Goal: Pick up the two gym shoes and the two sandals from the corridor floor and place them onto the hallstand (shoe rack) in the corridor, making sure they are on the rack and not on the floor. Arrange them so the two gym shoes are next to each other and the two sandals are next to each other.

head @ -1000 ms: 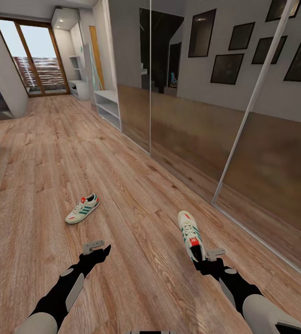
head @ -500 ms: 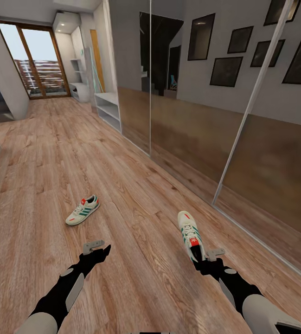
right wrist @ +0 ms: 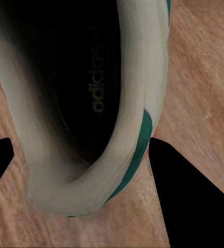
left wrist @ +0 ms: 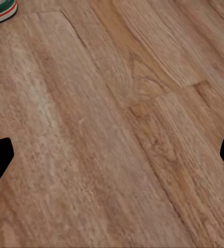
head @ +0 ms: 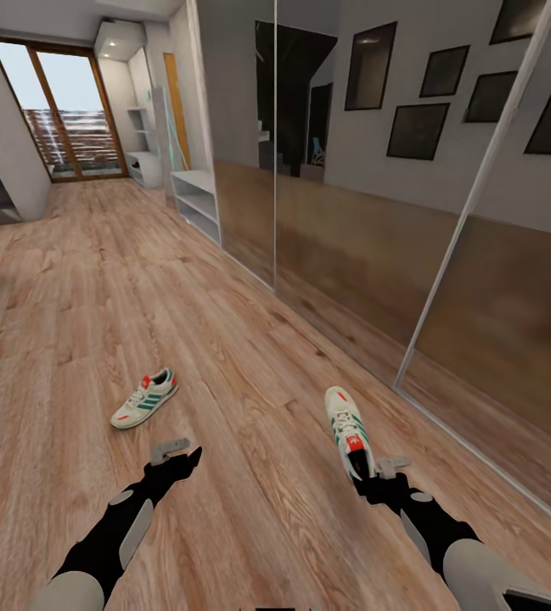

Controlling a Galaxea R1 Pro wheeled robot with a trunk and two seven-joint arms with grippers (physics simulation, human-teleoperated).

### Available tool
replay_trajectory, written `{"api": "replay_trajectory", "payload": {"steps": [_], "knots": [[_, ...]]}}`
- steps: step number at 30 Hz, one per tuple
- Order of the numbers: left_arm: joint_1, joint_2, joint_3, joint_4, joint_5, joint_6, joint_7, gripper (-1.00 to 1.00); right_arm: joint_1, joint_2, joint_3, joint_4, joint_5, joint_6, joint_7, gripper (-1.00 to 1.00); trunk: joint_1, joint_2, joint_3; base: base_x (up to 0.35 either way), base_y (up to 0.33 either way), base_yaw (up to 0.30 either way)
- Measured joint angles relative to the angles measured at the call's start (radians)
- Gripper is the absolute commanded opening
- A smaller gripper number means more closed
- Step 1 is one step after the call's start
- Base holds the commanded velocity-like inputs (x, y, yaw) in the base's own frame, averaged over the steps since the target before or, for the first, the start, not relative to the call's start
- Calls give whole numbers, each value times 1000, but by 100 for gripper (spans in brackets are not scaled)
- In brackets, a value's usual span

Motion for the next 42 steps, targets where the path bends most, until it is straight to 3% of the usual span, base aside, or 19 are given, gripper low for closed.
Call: {"api": "replay_trajectory", "payload": {"steps": [25,42], "knots": [[0,0,-1,0,0,0,0,100,0,3,0,2,0,0,0,-100,0,0,0,287,0,0],[0,0,-1,0,0,0,-1,100,0,3,0,1,0,-1,0,-100,0,0,10,25,0,116]]}}
